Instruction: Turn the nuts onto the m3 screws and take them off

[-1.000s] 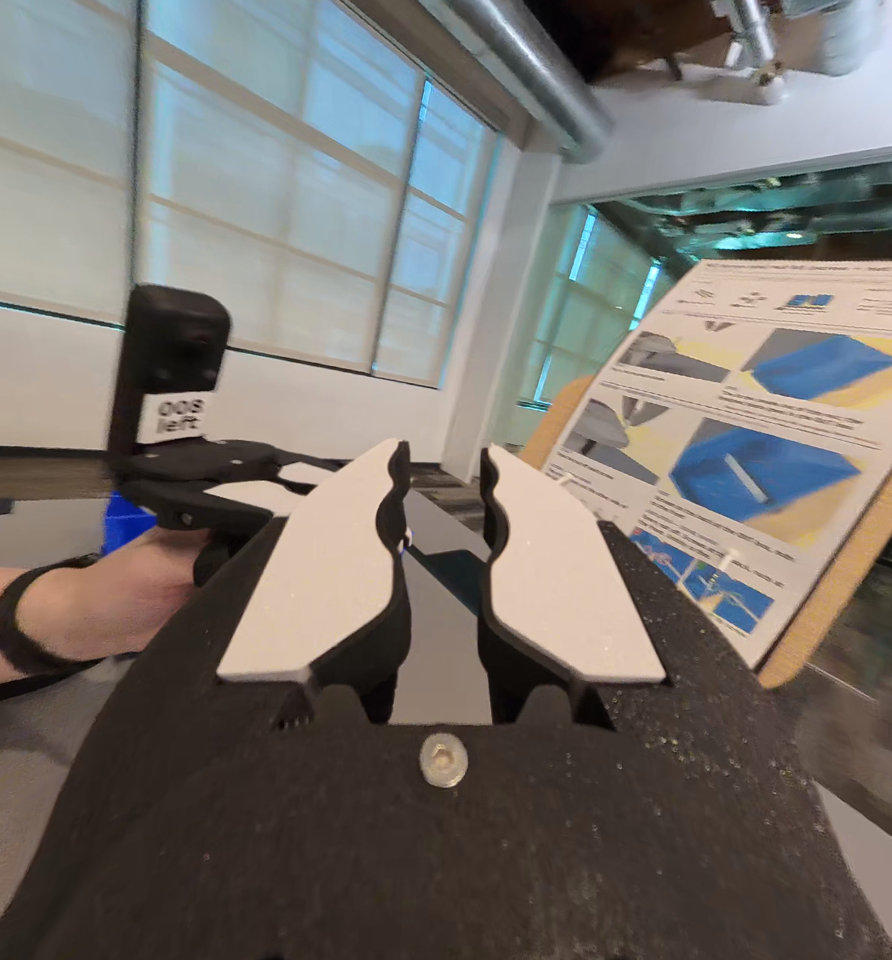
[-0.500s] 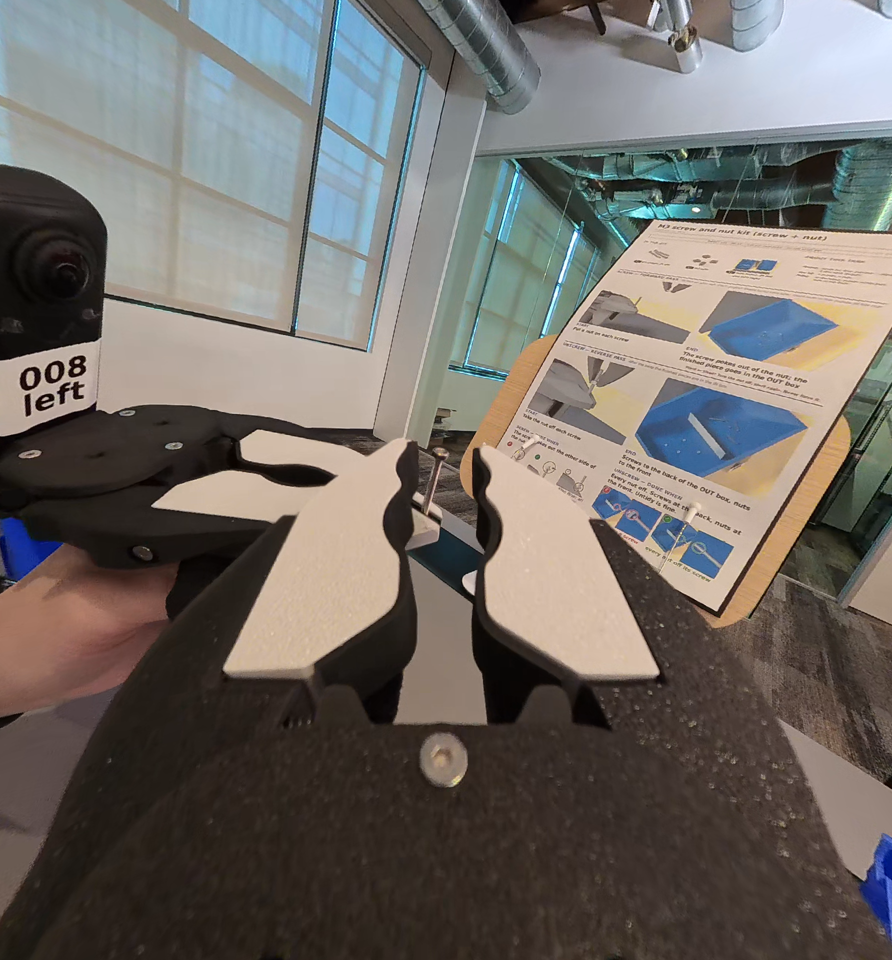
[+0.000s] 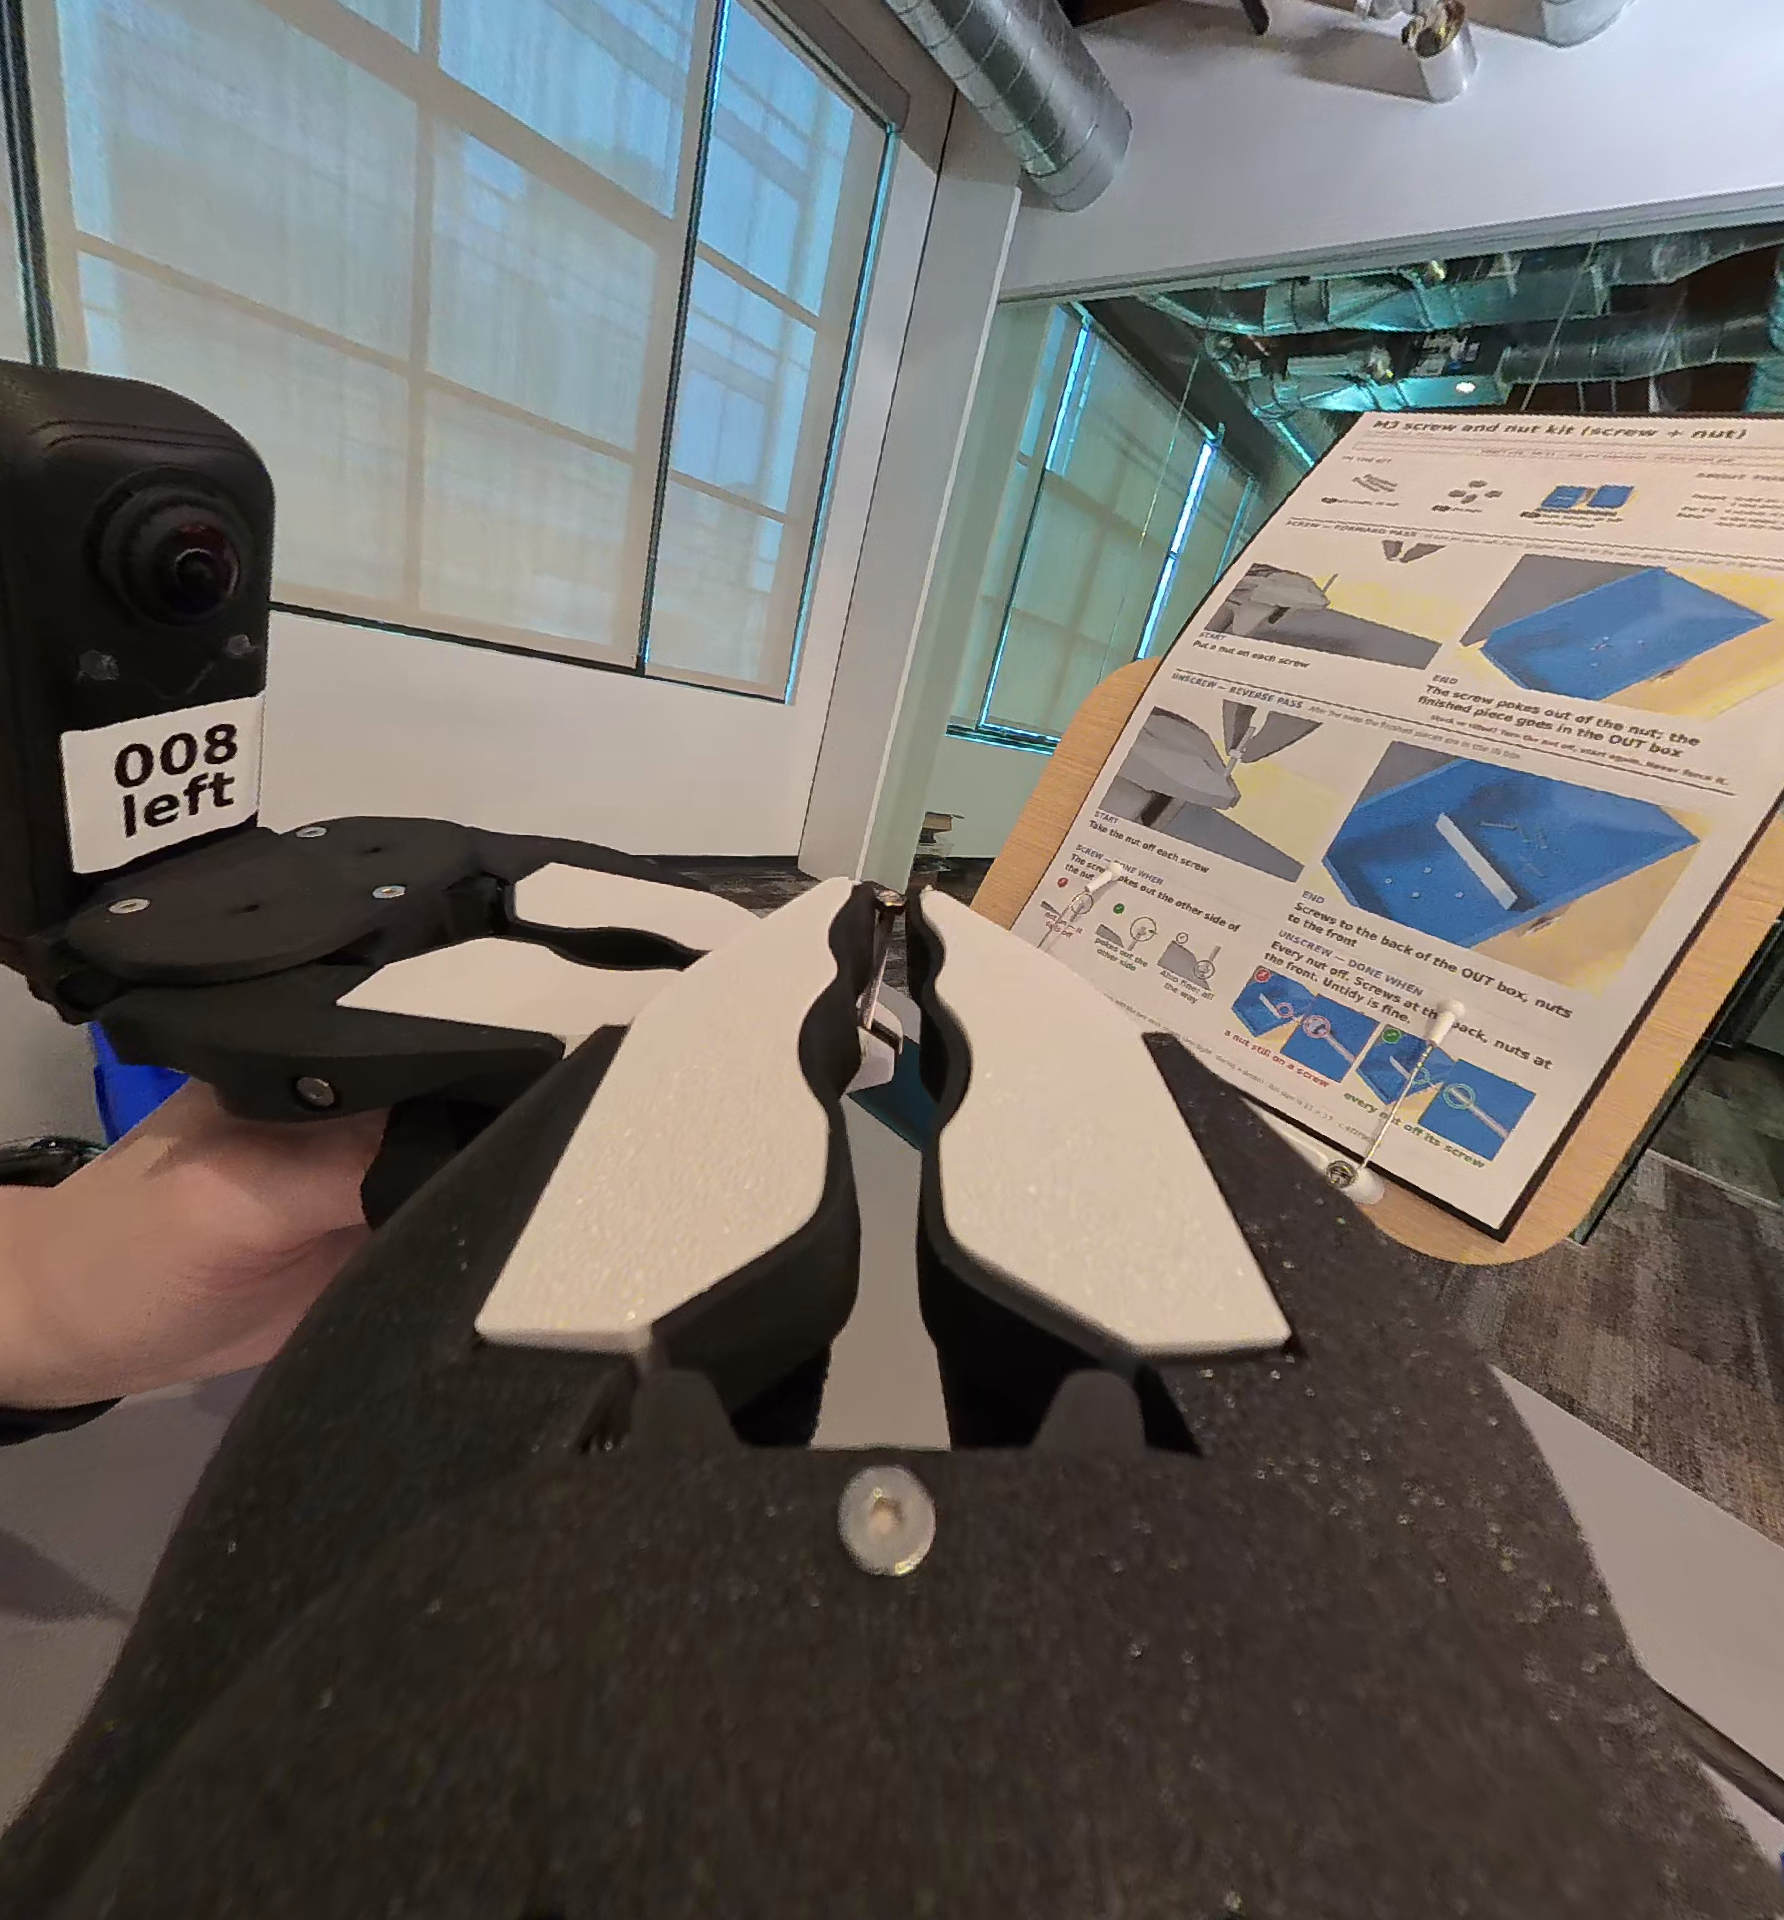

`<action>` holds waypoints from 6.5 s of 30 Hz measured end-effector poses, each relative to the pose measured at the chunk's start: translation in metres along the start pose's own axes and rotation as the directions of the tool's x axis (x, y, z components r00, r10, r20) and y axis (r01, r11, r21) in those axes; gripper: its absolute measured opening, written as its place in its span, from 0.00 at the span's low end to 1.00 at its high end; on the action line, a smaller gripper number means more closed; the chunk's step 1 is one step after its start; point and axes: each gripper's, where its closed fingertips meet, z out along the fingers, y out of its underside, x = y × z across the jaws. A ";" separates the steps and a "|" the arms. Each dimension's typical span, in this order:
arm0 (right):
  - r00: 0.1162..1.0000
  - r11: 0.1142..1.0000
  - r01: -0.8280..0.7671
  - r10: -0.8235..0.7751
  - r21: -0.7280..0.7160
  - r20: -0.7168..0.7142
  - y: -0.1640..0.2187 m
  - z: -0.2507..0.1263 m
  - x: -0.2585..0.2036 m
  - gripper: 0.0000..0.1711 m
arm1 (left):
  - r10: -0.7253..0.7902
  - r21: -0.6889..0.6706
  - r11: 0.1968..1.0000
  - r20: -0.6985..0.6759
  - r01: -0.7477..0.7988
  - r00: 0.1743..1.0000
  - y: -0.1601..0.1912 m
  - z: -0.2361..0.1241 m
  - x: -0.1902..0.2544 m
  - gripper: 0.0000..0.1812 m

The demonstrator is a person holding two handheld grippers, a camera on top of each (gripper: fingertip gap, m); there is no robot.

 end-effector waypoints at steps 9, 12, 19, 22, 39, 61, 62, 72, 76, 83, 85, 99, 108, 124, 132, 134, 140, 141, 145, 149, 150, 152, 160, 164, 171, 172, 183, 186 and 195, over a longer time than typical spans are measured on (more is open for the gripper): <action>0.963 1.000 -0.016 0.010 0.020 0.268 -0.013 -0.005 -0.014 0.03 | -0.118 -0.008 0.993 -0.247 0.120 0.962 -0.012 -0.004 0.015 0.01; 0.896 0.997 -0.075 0.053 0.033 0.440 -0.020 -0.015 -0.020 0.03 | -0.156 -0.022 0.987 -0.385 0.160 0.910 -0.019 -0.009 0.030 0.01; 0.600 0.976 -0.220 0.135 0.000 0.789 -0.027 -0.053 -0.040 0.03 | -0.228 -0.127 0.973 -0.646 0.191 0.728 -0.020 -0.023 0.071 0.01; 0.459 0.961 -0.276 0.153 -0.023 0.875 -0.027 -0.069 -0.047 0.03 | -0.267 -0.169 0.963 -0.723 0.211 0.637 -0.018 -0.030 0.087 0.01; -0.013 0.850 -0.510 0.141 -0.128 0.990 -0.031 -0.110 -0.066 0.03 | -0.463 -0.369 0.856 -0.859 0.363 0.218 -0.019 -0.052 0.125 0.01; 0.242 0.871 -0.488 0.190 -0.049 0.952 -0.033 -0.084 -0.043 0.03 | -0.508 -0.370 0.828 -0.812 0.420 0.287 -0.011 -0.035 0.108 0.01; 0.293 0.887 -0.458 0.207 -0.052 0.933 -0.034 -0.080 -0.038 0.03 | -0.504 -0.366 0.834 -0.810 0.414 0.301 -0.010 -0.034 0.106 0.01; 0.832 0.721 0.262 0.169 -0.641 0.529 0.068 -0.135 0.072 0.03 | -0.415 -0.266 0.904 -0.736 0.336 0.534 -0.024 -0.036 0.062 0.01; 0.932 0.438 0.111 0.265 -0.892 0.246 0.118 -0.193 0.125 0.03 | -0.375 -0.236 0.924 -0.710 0.301 0.596 -0.031 -0.041 0.050 0.01; 0.951 -0.115 -0.045 0.298 -0.992 -0.077 0.198 -0.274 0.158 0.03 | -0.377 -0.229 0.923 -0.705 0.310 0.601 -0.038 -0.044 0.047 0.01; 0.934 -0.175 -0.028 0.347 -0.984 -0.088 0.212 -0.280 0.153 0.04 | -0.385 -0.234 0.919 -0.704 0.317 0.596 -0.037 -0.043 0.048 0.01; 0.935 -0.129 0.010 0.351 -0.992 -0.036 0.240 -0.273 0.161 0.04 | -0.397 -0.250 0.914 -0.709 0.318 0.583 -0.033 -0.042 0.052 0.01; 0.925 -0.093 -0.017 0.377 -0.996 -0.051 0.236 -0.271 0.160 0.07 | -0.393 -0.260 0.917 -0.717 0.302 0.576 -0.031 -0.043 0.058 0.01; 0.899 0.832 0.173 0.085 -0.527 0.430 0.023 -0.114 0.080 0.16 | -0.354 -0.233 0.935 -0.588 0.266 0.728 -0.010 -0.019 0.047 0.01; 0.761 0.937 -0.200 0.332 -0.286 0.558 -0.022 -0.041 0.002 0.14 | -0.369 -0.215 0.930 -0.570 0.300 0.734 -0.010 -0.015 0.046 0.01; 0.762 0.934 -0.213 0.343 -0.287 0.550 -0.014 -0.034 0.000 0.13 | -0.372 -0.205 0.928 -0.568 0.311 0.734 -0.012 -0.016 0.043 0.01; 0.742 0.935 -0.212 0.343 -0.283 0.576 -0.004 -0.024 -0.018 0.10 | -0.373 -0.190 0.927 -0.561 0.324 0.739 -0.016 -0.017 0.038 0.01; 0.741 0.937 -0.212 0.339 -0.278 0.579 -0.003 -0.024 -0.019 0.09 | -0.374 -0.189 0.927 -0.557 0.324 0.742 -0.016 -0.016 0.037 0.01; 0.706 0.927 -0.238 0.370 -0.289 0.604 -0.003 -0.025 -0.024 0.04 | -0.374 -0.178 0.926 -0.555 0.333 0.743 -0.018 -0.017 0.035 0.01; 0.683 0.920 -0.253 0.389 -0.299 0.619 -0.003 -0.026 -0.026 0.02 | -0.373 -0.177 0.927 -0.551 0.332 0.747 -0.017 -0.017 0.034 0.01; 0.680 0.919 -0.257 0.393 -0.300 0.619 -0.002 -0.027 -0.026 0.02 | -0.372 -0.176 0.927 -0.549 0.331 0.748 -0.017 -0.017 0.034 0.01; 0.675 0.917 -0.264 0.397 -0.299 0.622 -0.002 -0.027 -0.026 0.02 | -0.374 -0.177 0.926 -0.550 0.333 0.747 -0.017 -0.016 0.034 0.01; 0.616 0.891 -0.328 0.453 -0.313 0.645 -0.001 -0.027 -0.025 0.02 | -0.384 -0.190 0.922 -0.549 0.336 0.742 -0.015 -0.016 0.034 0.01; 0.608 0.881 -0.348 0.473 -0.321 0.638 0.003 -0.025 -0.022 0.01 | -0.395 -0.200 0.918 -0.540 0.343 0.743 -0.012 -0.014 0.033 0.04; 0.630 0.874 -0.375 0.486 -0.310 0.606 0.007 -0.025 -0.001 0.01 | -0.407 -0.208 0.914 -0.480 0.350 0.777 -0.004 -0.009 0.020 0.13; 0.662 0.881 -0.358 0.473 -0.309 0.582 0.009 -0.026 0.010 0.01 | -0.409 -0.211 0.913 -0.470 0.350 0.783 -0.003 -0.009 0.017 0.13; 0.954 0.195 -0.286 0.154 -0.938 -0.259 0.193 -0.160 0.268 0.02 | -0.340 -0.275 0.931 -0.422 0.239 0.841 -0.007 -0.016 0.006 0.13; 0.971 -0.098 -0.208 0.101 -0.973 -0.217 0.237 -0.191 0.276 0.02 | -0.312 -0.303 0.934 -0.428 0.191 0.848 -0.004 -0.017 0.011 0.13; 0.962 -0.310 -0.152 0.171 -0.938 -0.213 0.285 -0.209 0.266 0.02 | -0.325 -0.329 0.924 -0.414 0.193 0.850 -0.002 -0.019 0.006 0.13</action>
